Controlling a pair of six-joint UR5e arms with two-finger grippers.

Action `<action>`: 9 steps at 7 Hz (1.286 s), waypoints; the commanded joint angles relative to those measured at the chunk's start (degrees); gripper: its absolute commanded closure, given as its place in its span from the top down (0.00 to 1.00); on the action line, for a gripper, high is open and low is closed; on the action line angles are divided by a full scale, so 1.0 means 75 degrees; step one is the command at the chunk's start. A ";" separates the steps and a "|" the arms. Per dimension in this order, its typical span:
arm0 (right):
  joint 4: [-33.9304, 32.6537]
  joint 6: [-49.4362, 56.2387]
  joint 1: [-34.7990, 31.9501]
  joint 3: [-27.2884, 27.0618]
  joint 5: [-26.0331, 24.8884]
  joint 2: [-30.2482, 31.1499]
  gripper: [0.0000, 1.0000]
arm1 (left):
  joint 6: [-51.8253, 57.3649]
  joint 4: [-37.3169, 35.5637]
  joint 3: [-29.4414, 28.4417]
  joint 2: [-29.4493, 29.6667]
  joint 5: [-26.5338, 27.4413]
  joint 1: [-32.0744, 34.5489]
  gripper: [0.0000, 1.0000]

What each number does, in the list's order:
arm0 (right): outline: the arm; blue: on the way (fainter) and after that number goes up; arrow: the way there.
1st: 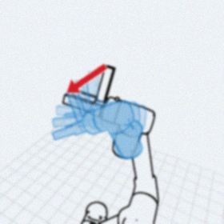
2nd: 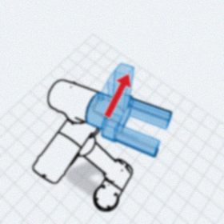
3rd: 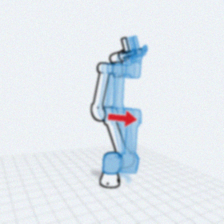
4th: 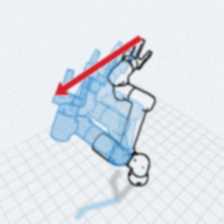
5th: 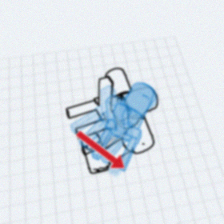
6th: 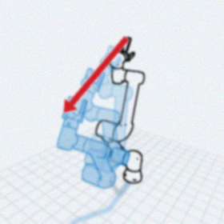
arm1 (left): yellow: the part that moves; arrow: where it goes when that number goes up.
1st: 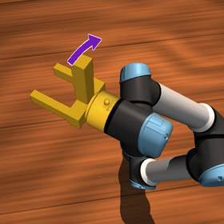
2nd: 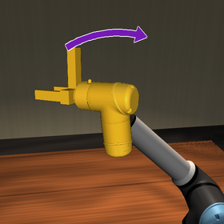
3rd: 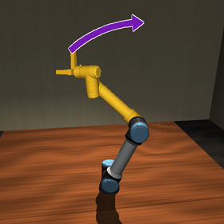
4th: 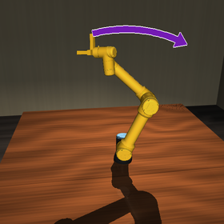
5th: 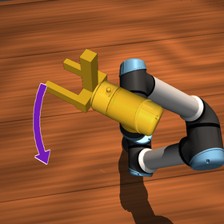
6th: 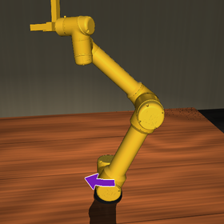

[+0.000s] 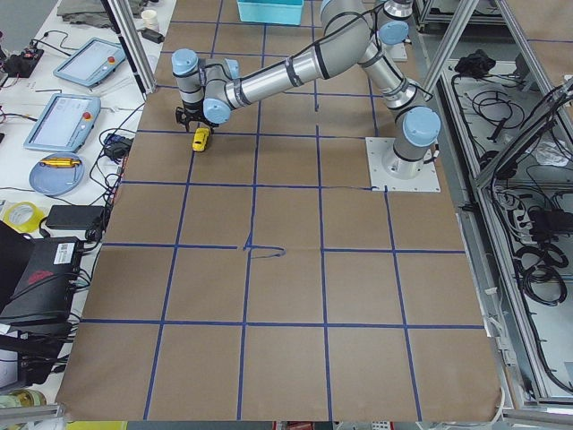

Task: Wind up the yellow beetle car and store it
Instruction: 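Press the car down with the left gripper and drag it backward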

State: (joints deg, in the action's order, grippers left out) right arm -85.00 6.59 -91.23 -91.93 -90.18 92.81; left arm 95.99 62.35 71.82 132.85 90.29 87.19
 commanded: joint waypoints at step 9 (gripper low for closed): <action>0.0001 0.0000 0.0000 -0.0001 -0.0012 0.0000 1.00 | -0.0084 -0.0214 -0.0108 0.0311 0.0055 0.0012 0.00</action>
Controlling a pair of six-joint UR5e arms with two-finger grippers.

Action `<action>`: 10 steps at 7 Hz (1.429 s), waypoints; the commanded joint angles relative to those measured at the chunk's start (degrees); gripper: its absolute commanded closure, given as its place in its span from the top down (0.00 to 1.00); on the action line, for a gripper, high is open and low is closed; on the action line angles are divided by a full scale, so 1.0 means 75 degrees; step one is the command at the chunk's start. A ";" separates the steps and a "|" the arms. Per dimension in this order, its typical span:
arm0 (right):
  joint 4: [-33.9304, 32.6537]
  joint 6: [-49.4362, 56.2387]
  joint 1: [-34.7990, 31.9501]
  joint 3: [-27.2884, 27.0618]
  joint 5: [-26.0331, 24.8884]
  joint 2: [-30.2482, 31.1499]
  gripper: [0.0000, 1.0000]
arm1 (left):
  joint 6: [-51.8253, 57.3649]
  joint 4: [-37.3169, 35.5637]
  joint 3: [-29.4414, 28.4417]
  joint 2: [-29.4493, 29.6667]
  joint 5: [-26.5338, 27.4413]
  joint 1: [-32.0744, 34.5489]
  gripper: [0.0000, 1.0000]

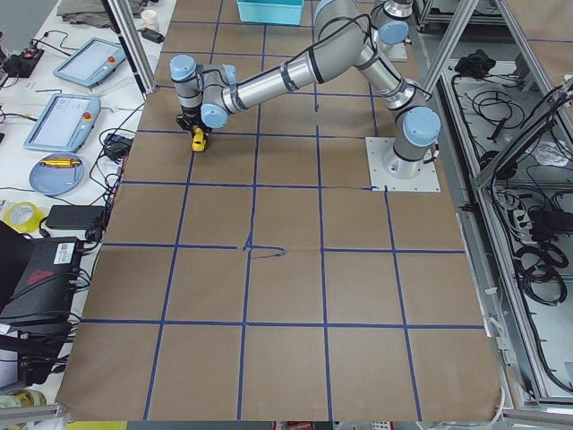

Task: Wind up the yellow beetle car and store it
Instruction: 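Press the car down with the left gripper and drag it backward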

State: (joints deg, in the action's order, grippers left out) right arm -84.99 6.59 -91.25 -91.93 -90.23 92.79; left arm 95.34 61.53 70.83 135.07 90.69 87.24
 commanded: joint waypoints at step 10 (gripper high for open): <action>0.0000 0.0023 0.0003 -0.0012 -0.0180 -0.0008 1.00 | 0.0460 -0.0211 0.0131 -0.0033 0.0037 -0.0054 0.00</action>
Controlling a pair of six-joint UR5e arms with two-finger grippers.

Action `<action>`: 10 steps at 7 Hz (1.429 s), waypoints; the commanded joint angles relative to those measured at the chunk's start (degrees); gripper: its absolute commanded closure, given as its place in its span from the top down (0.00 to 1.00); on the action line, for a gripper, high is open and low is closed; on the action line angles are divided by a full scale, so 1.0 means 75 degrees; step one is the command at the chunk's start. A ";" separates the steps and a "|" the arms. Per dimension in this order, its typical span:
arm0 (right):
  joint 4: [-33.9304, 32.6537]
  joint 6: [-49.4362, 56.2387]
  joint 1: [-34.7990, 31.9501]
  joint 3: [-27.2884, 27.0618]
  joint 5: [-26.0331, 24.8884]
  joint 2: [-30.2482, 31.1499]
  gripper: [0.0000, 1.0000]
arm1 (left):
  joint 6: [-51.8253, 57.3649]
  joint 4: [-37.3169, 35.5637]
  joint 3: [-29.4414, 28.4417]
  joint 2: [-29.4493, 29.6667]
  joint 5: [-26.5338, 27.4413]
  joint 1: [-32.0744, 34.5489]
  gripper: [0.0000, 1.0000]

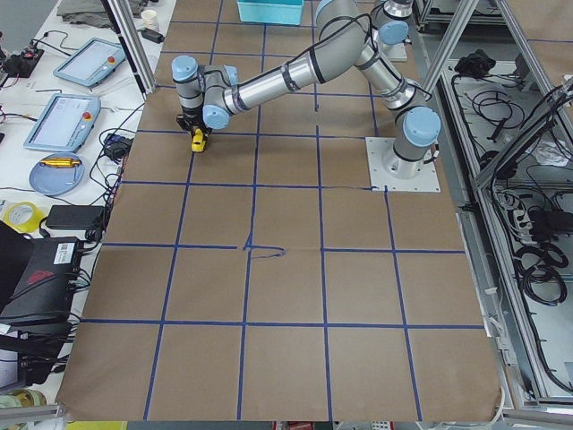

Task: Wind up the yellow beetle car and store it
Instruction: 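Press the car down with the left gripper and drag it backward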

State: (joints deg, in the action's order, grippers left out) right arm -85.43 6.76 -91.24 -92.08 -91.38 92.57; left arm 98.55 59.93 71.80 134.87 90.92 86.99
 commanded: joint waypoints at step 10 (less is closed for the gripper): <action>0.0012 0.0000 -0.0011 -0.0004 -0.0121 -0.0015 1.00 | 0.1049 0.0001 0.0013 -0.0005 0.0029 -0.1062 0.00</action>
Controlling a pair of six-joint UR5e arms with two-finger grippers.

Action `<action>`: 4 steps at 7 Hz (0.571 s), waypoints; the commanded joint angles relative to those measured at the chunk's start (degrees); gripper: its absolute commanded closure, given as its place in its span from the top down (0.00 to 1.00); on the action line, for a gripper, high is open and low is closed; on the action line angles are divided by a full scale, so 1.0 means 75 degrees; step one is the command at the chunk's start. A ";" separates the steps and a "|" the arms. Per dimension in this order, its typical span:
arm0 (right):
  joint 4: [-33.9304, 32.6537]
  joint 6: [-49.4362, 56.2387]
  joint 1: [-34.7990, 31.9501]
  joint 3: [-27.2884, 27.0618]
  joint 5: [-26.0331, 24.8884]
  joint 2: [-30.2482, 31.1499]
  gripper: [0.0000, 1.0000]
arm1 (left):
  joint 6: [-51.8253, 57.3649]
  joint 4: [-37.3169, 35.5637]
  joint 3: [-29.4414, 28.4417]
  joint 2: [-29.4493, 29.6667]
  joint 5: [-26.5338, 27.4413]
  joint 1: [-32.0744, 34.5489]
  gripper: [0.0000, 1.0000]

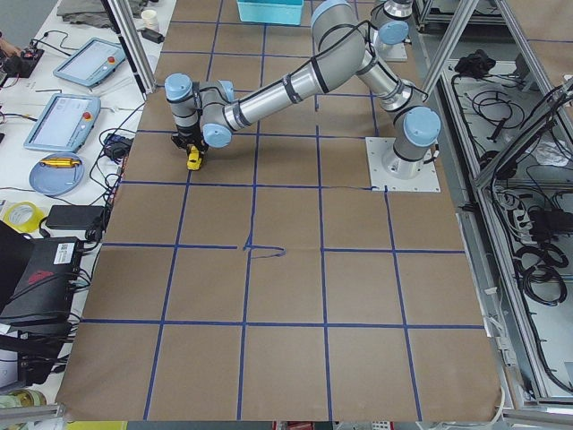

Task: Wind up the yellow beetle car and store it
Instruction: 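Release the car and lift the left gripper off it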

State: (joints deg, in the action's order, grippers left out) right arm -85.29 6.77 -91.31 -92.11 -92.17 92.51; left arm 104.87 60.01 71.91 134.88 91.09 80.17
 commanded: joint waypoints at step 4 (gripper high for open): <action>-0.0030 -0.0035 -0.0013 0.0000 -0.0003 -0.0019 1.00 | 0.0655 0.0002 0.0009 -0.0042 0.0006 -0.0459 0.00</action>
State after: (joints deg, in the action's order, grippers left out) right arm -85.55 6.64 -91.40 -92.11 -92.17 92.38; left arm 109.52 60.04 71.93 134.62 91.08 76.97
